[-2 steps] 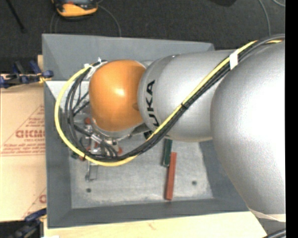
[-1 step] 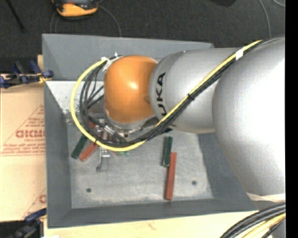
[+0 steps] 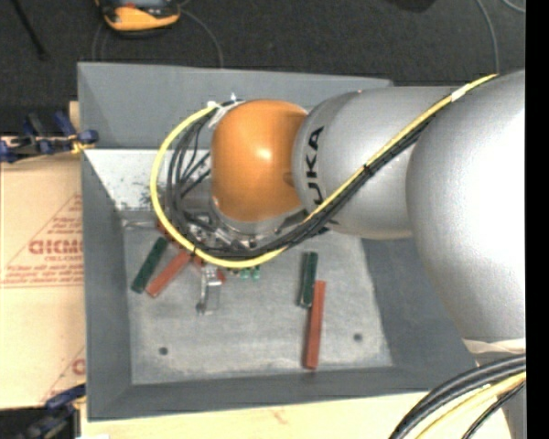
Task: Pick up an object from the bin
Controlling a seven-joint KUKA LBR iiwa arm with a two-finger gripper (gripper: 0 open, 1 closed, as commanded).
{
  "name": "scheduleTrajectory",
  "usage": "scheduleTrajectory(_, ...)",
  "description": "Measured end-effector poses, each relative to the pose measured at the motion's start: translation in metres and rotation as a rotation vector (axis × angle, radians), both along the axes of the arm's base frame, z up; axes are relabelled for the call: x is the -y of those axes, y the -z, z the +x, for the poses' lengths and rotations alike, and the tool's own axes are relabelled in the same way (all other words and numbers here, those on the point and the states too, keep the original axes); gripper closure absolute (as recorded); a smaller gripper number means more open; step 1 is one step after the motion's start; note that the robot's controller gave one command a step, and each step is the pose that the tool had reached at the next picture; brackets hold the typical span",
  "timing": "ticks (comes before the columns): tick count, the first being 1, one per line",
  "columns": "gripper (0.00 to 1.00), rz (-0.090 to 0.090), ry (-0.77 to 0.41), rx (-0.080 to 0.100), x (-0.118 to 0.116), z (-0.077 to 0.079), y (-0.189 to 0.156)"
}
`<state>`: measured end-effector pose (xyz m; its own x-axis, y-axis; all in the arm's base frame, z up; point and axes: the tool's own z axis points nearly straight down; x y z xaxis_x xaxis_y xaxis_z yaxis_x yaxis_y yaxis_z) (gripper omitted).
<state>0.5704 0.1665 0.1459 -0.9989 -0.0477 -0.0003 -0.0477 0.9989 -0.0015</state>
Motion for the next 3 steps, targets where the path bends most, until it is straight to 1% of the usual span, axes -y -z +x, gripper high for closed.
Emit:
scheduleTrajectory(1,0.00,0.001,-0.196,0.004,-0.007,0.010,0.038)
scheduleTrajectory(2,0.00,0.003,-0.350,0.006,-0.014,0.058,0.064)
scheduleTrajectory(3,1.00,0.003,-0.187,0.013,-0.043,0.072,0.070)
